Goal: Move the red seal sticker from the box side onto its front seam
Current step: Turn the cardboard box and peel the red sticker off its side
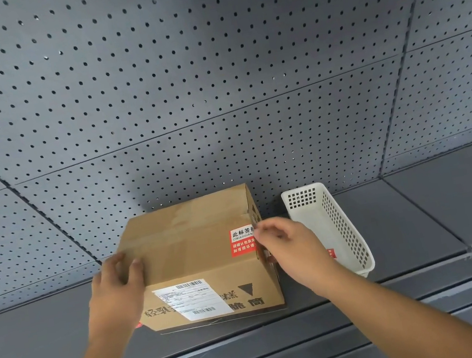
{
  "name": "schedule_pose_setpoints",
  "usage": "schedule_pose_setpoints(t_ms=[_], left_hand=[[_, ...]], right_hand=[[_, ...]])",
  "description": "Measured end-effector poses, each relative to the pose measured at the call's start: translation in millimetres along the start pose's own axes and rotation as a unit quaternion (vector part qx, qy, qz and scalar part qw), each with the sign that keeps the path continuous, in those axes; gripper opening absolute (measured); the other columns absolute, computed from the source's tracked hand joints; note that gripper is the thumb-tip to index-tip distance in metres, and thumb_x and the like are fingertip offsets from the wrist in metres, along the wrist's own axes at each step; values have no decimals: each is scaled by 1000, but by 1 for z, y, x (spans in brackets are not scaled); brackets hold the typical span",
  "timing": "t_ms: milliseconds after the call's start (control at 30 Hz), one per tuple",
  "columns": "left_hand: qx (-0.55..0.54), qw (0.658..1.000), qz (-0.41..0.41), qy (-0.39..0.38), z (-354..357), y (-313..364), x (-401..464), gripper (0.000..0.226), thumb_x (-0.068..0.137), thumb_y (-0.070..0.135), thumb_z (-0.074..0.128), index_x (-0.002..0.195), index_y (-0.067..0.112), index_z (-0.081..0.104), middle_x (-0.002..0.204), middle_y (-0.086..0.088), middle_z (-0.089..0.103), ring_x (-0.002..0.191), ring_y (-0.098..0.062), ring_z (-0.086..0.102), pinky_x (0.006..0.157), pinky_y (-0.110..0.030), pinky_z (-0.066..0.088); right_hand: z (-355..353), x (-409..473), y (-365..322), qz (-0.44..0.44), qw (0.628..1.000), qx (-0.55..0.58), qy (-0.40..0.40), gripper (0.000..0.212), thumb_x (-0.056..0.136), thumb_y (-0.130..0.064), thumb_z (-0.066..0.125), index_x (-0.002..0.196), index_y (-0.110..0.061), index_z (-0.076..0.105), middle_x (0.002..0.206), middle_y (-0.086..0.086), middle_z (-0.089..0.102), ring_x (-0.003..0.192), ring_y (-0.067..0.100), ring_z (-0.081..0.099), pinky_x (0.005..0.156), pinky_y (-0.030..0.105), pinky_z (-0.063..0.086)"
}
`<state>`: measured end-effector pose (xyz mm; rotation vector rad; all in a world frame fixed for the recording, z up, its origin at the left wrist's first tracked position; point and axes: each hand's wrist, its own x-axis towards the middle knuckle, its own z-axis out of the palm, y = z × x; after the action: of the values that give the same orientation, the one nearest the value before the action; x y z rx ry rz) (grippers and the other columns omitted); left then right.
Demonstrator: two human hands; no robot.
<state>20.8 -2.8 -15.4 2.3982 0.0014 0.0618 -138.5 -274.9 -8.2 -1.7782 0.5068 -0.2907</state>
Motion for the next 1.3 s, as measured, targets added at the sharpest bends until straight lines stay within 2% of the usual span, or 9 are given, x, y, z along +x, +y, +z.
schedule_pose_setpoints(t_ms=[100, 233, 333, 467, 733, 867, 1067, 1200, 1300], left_hand=[[15, 1000, 5, 10, 4, 3, -4, 59, 90, 65, 45, 142, 36, 44, 139, -11, 50, 120, -43, 54, 90, -59, 50], [25, 1000, 12, 12, 11, 7, -10, 65, 89, 66, 47, 144, 33, 43, 141, -14, 49, 128, -47, 46, 100, -65, 44], [31, 999, 15, 12, 14, 9, -12, 60, 94, 59, 51, 145, 29, 44, 143, -16, 48, 130, -48, 43, 104, -62, 38], [34, 999, 20, 16, 15, 11, -13, 59, 95, 54, 54, 146, 24, 45, 144, -18, 48, 129, -49, 42, 108, -59, 34], [32, 999, 24, 16, 16, 11, -12, 60, 95, 54, 54, 144, 22, 45, 142, -19, 49, 127, -48, 43, 108, -58, 35], [34, 999, 23, 14, 16, 10, -11, 61, 94, 56, 52, 144, 21, 45, 139, -18, 49, 123, -47, 44, 105, -58, 36], [34, 999, 21, 9, 16, 11, -12, 61, 95, 54, 52, 145, 20, 44, 143, -19, 47, 122, -49, 44, 104, -58, 36], [36, 999, 15, 6, 16, 12, -12, 61, 96, 55, 51, 146, 21, 43, 142, -18, 48, 121, -48, 44, 100, -58, 38], [36, 999, 23, 4, 16, 11, -11, 61, 95, 56, 51, 144, 20, 43, 139, -20, 49, 119, -48, 45, 100, -57, 37]], right_hand=[[-5, 2, -11, -24, 997, -77, -10, 37, 89, -47, 71, 124, -35, 66, 116, -18, 72, 104, 0, 66, 94, 33, 57], [-9, 1, -23, -36, 980, -195, -29, 58, 86, -42, 75, 140, -33, 54, 122, -14, 70, 102, 4, 66, 82, 20, 53], [-6, -1, -30, -60, 958, -278, -30, 42, 86, -41, 72, 127, -35, 62, 104, -11, 73, 86, 6, 68, 76, 31, 59], [-1, 3, -39, -84, 923, -374, -24, 23, 83, -44, 70, 97, -26, 72, 93, -7, 70, 79, 12, 66, 71, 38, 61], [6, 13, -47, -70, 901, -426, -39, 28, 76, -35, 70, 89, -11, 74, 85, 6, 75, 76, 23, 72, 66, 43, 61], [8, 13, -49, -66, 895, -439, -36, 22, 75, -31, 68, 75, -9, 66, 69, 9, 69, 52, 20, 53, 50, 33, 46], [13, 6, -55, -83, 878, -469, -42, 29, 80, -28, 65, 61, -16, 46, 60, 3, 54, 51, 20, 48, 45, 31, 38], [17, 2, -55, -135, 843, -520, -29, 21, 81, -24, 58, 64, -13, 52, 69, 6, 62, 55, 21, 55, 45, 30, 39], [21, -2, -52, -208, 782, -587, -25, 13, 82, -20, 58, 74, -12, 65, 81, 4, 65, 66, 24, 59, 54, 31, 42]])
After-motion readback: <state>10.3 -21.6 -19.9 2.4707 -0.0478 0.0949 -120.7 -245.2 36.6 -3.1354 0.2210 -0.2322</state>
